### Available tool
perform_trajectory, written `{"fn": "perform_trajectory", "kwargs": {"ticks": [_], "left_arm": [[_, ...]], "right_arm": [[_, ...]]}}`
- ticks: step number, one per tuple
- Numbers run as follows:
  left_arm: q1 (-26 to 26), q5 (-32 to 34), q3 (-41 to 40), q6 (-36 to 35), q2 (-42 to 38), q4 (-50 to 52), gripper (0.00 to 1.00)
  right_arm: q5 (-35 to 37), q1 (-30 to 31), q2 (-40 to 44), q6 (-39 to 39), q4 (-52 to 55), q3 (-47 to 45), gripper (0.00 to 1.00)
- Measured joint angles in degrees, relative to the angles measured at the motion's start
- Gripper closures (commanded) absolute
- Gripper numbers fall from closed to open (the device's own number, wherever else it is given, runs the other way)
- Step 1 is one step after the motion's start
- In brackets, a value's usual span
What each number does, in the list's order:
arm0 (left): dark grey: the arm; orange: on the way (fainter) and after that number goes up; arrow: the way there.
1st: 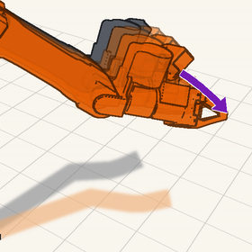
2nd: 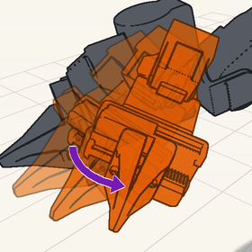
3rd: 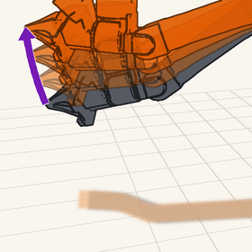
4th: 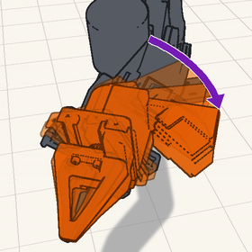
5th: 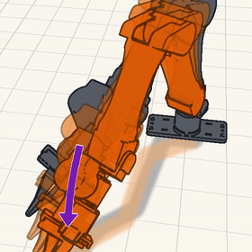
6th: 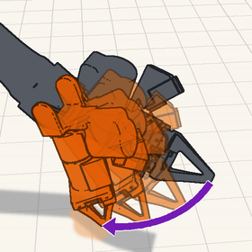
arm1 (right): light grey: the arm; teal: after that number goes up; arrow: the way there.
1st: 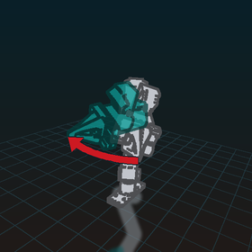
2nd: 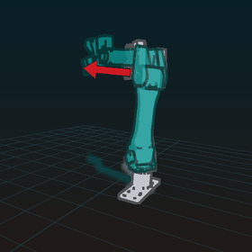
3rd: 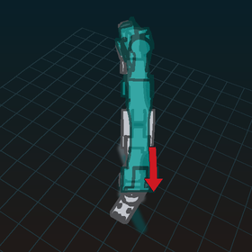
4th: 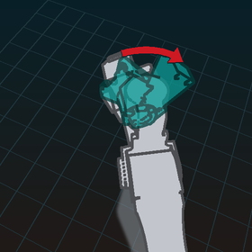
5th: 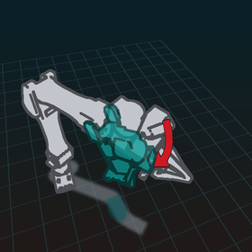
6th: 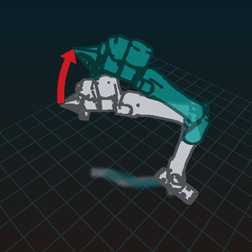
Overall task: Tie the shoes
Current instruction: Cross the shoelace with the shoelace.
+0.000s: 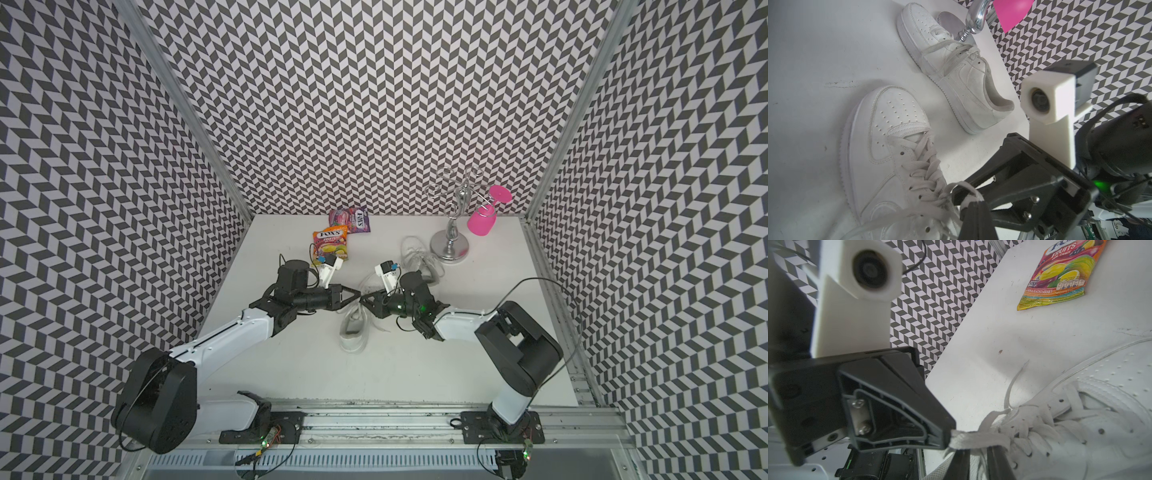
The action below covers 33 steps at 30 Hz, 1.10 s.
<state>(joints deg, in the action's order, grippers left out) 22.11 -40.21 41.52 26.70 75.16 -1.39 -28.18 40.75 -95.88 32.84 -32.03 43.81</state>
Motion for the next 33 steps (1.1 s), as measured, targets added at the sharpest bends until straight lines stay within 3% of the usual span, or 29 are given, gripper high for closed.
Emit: {"fn": "perform_trajectory", "kwargs": {"ticks": [9, 16, 33], "left_arm": [[0.0, -0.28, 0.0, 0.02, -1.14, -0.31, 0.98], [0.0, -0.66, 0.0, 0.02, -1.14, -0.33, 0.99], [0.0, -0.96, 0.0, 0.44, -0.85, -0.92, 0.98]], "right_arm": [[4.15, 0.0, 7.21, -5.97, 5.2, -3.19, 0.58], [1.16, 0.11, 7.65, -6.62, 2.97, -3.48, 0.7], [-3.93, 0.46, 3.91, -2.84, -3.61, -2.27, 0.74]]}}
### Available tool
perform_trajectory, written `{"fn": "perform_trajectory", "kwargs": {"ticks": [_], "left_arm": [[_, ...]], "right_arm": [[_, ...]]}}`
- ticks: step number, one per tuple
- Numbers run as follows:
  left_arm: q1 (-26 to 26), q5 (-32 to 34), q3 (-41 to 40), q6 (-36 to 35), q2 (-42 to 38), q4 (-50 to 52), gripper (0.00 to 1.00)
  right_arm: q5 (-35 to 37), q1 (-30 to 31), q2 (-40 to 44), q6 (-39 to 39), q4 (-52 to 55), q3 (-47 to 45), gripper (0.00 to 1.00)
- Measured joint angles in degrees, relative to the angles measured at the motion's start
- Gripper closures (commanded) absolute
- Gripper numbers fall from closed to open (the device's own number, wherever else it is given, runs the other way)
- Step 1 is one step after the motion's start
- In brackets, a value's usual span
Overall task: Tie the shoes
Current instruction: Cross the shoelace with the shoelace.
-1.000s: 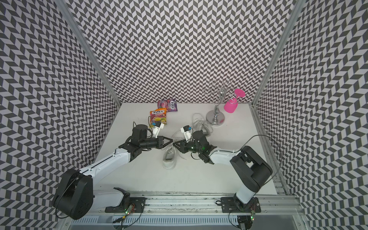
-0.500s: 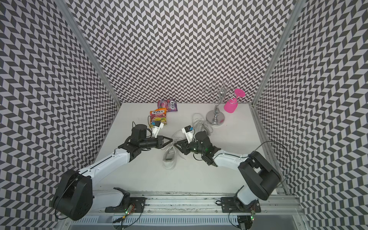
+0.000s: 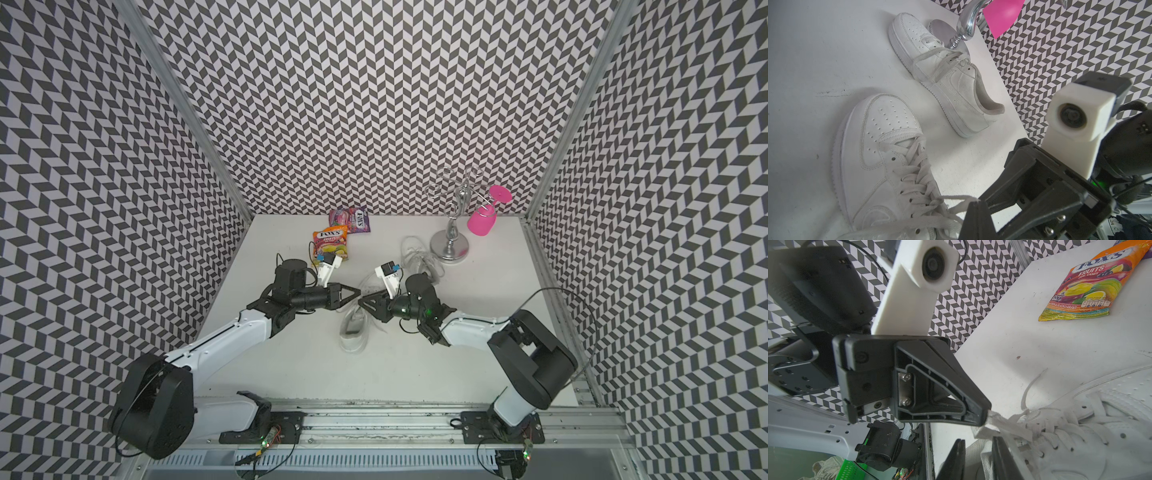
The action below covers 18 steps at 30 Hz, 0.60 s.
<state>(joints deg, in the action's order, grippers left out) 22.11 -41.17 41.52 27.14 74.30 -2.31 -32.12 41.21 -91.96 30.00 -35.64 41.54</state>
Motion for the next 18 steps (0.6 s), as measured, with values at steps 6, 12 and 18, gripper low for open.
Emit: {"fn": "perform_trajectory", "kwargs": {"ticks": [6, 12, 18], "left_arm": [[0.0, -0.09, 0.0, 0.02, 0.04, -0.26, 0.98], [0.0, -0.11, 0.0, 0.02, 0.15, -0.24, 0.92], [0.0, -0.02, 0.0, 0.22, 0.15, -0.22, 0.86]], "right_arm": [[-0.33, 0.35, -1.27, 0.76, -0.74, 1.46, 0.82], [-0.28, 0.39, -1.88, 1.27, -0.61, 1.49, 0.98], [0.81, 0.48, -1.86, 0.92, 0.68, 1.49, 1.0]]}}
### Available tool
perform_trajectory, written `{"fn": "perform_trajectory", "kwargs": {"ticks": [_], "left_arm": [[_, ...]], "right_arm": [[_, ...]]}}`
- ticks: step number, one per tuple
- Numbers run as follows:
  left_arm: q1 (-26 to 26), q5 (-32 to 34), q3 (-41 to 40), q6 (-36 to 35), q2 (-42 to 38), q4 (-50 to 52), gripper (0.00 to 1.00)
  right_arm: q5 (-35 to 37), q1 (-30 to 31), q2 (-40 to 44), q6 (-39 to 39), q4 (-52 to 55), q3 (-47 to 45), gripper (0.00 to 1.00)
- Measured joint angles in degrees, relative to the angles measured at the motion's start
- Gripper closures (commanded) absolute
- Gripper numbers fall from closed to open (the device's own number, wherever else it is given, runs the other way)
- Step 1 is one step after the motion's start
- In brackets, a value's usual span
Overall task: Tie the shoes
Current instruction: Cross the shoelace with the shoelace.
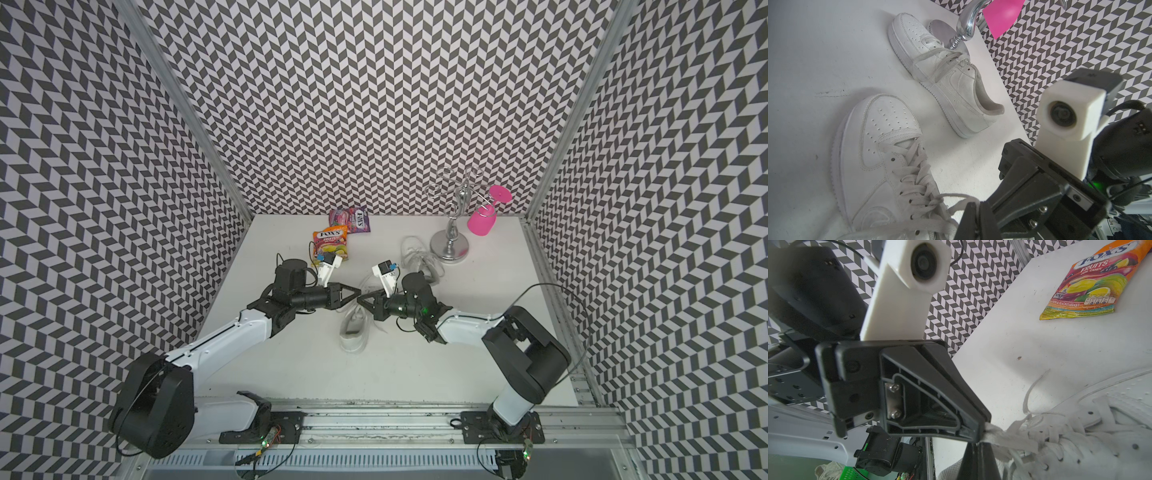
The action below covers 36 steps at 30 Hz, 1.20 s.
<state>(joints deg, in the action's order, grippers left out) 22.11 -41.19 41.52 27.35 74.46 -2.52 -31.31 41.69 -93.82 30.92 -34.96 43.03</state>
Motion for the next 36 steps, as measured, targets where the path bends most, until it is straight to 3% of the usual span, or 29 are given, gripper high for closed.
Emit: {"fn": "perform_trajectory", "kwargs": {"ticks": [12, 26, 36], "left_arm": [[0.0, 0.15, 0.0, -0.02, 0.2, 0.0, 0.86], [-0.02, 1.55, 0.0, -0.24, 1.2, 0.13, 0.68], [-0.39, 1.01, -0.26, 1.09, 1.2, -1.09, 0.66]], "right_arm": [[1.14, 0.02, 0.02, -0.92, 2.45, 0.0, 1.0], [1.11, 0.02, 0.04, -1.36, 2.47, 0.0, 1.0], [1.07, 0.04, 0.37, -1.4, 2.43, -0.04, 1.0]]}}
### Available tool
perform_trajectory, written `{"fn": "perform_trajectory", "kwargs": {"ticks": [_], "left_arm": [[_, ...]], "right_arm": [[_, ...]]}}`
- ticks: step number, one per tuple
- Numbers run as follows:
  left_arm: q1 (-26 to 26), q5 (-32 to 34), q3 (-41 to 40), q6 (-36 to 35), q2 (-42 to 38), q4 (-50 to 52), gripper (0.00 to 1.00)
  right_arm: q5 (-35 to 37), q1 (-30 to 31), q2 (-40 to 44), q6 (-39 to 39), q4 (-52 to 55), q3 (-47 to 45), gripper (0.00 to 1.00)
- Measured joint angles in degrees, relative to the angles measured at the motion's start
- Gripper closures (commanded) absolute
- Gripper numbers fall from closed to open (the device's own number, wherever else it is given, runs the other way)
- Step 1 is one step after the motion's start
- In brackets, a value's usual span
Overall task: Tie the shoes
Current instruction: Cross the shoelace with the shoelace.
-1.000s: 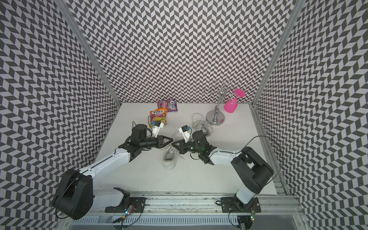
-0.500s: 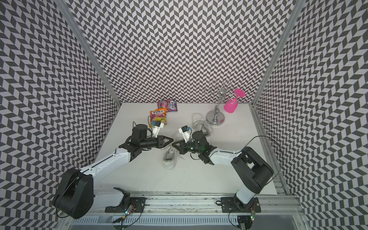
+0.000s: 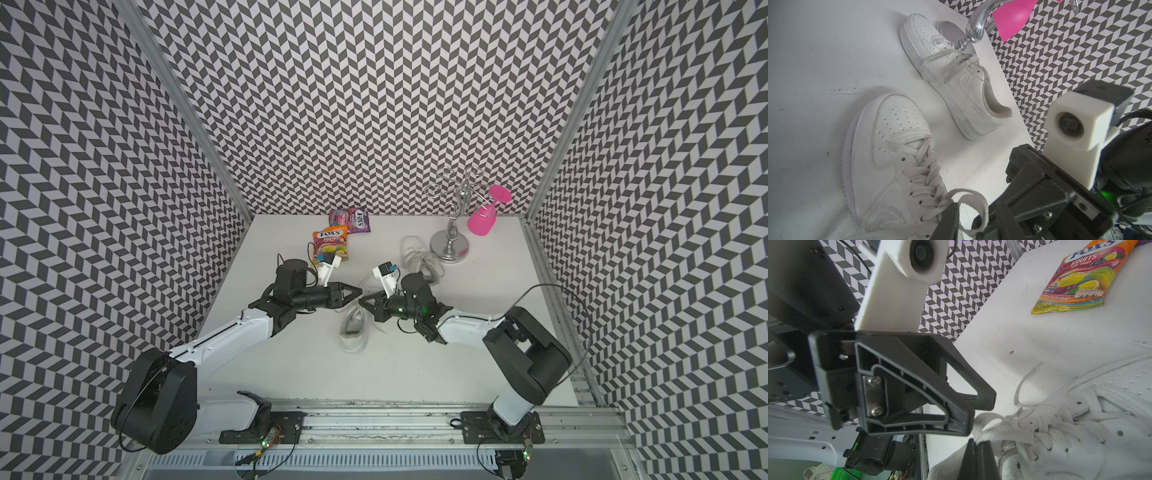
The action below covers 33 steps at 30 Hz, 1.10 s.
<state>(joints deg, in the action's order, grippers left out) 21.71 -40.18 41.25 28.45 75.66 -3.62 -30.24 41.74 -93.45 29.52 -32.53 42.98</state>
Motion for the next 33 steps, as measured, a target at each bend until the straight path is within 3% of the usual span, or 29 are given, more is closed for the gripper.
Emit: {"fn": "perform_trajectory", "kwargs": {"ticks": [33], "left_arm": [[-1.03, -3.61, -3.15, 2.12, 0.74, -3.39, 0.66]], "right_arm": [[-1.57, -0.02, 0.92, -1.51, -2.19, -4.57, 1.0]]}}
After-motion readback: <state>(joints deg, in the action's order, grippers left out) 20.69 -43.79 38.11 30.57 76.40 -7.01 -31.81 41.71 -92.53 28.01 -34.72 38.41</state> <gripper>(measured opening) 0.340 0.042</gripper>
